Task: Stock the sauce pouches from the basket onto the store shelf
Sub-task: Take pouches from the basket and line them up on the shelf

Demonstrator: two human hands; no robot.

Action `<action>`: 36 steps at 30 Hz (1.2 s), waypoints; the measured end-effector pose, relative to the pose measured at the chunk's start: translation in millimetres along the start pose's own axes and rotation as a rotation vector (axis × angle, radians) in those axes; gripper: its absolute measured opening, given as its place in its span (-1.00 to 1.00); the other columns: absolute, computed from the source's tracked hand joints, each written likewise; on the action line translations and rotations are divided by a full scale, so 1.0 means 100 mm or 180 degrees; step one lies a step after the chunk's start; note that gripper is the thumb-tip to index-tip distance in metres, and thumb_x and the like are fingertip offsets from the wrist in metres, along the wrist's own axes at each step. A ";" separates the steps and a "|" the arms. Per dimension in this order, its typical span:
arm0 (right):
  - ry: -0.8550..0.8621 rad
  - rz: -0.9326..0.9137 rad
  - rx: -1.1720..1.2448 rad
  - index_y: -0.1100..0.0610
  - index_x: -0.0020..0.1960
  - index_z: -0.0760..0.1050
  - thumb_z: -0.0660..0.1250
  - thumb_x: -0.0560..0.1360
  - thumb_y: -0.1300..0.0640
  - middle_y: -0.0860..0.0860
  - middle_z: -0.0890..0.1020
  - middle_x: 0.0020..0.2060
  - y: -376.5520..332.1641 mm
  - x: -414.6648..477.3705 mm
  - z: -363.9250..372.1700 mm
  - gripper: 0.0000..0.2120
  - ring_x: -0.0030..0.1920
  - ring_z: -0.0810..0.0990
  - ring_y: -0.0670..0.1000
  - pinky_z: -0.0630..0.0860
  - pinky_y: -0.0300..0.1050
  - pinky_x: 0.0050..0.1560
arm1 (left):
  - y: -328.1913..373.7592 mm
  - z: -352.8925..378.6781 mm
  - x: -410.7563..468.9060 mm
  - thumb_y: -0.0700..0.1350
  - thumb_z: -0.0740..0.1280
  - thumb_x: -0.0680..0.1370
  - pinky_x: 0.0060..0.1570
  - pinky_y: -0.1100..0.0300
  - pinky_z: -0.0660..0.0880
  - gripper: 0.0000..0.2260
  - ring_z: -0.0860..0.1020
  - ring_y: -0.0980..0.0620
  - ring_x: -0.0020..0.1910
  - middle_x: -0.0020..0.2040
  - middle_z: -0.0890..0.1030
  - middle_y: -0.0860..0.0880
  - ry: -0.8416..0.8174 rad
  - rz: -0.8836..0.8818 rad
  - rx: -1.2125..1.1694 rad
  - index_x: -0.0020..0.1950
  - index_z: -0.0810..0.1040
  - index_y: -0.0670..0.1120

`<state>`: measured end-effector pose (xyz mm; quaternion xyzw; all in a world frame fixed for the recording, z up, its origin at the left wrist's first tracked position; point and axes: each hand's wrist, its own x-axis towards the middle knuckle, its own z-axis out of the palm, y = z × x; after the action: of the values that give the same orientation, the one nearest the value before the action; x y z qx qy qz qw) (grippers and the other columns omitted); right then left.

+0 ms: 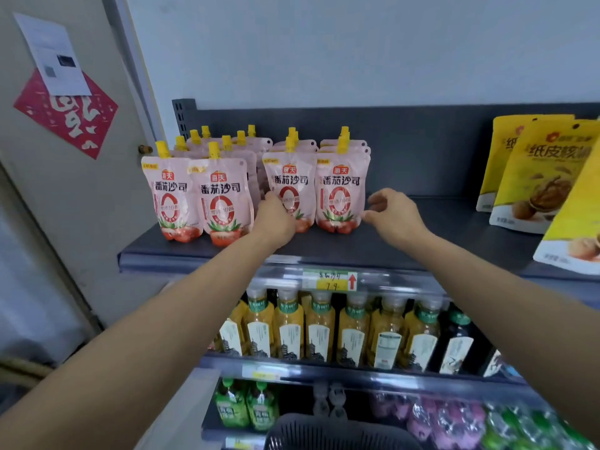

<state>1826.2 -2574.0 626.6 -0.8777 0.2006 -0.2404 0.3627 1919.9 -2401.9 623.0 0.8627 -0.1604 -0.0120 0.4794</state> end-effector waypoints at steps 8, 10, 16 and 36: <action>-0.0757 -0.0338 0.0171 0.10 -0.09 0.56 0.32 0.50 0.23 0.05 0.62 -0.21 0.34 -1.11 0.00 -0.94 -0.15 0.58 0.01 0.51 -0.14 -0.07 | -0.24 0.37 -0.92 -0.30 0.35 0.46 -0.10 0.19 0.43 -0.74 0.50 -0.03 -0.10 -0.17 0.49 -0.02 -0.0451 0.0294 0.0212 0.14 0.49 -0.23; -0.1183 -0.0236 0.0020 0.15 -0.05 0.58 0.32 0.50 0.23 0.07 0.62 -0.20 0.57 -1.35 0.15 -0.92 -0.15 0.58 0.02 0.50 -0.15 -0.08 | -0.40 0.53 -1.15 -0.30 0.36 0.46 -0.21 0.23 0.40 -0.80 0.45 0.02 -0.19 -0.24 0.45 0.02 -0.0734 0.0271 0.0305 0.06 0.51 -0.17; -0.2151 0.0220 -0.0448 0.27 0.04 0.58 0.28 0.53 0.25 0.16 0.64 0.00 1.36 -1.93 0.67 -0.84 0.04 0.58 0.16 0.47 -0.08 0.00 | -1.27 1.01 -1.74 -0.32 0.38 0.46 -0.21 0.21 0.43 -0.84 0.52 -0.09 -0.12 -0.16 0.50 -0.12 -0.1652 -0.0474 0.0520 0.01 0.52 -0.20; -0.3874 0.0252 -0.1630 0.22 -0.06 0.54 0.25 0.49 0.24 0.18 0.61 -0.06 3.12 -3.12 2.34 -0.89 0.01 0.57 0.19 0.47 -0.05 -0.09 | -3.59 1.97 -2.52 -0.33 0.15 0.57 0.27 0.05 0.41 -0.68 0.49 -0.15 0.27 0.29 0.51 -0.21 -0.3056 -0.1083 0.1889 0.31 0.47 -0.22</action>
<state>1652.9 -2488.8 166.1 -0.9074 0.0427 0.3673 0.1998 1741.8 -2316.2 184.8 0.8716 -0.2153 -0.4326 0.0825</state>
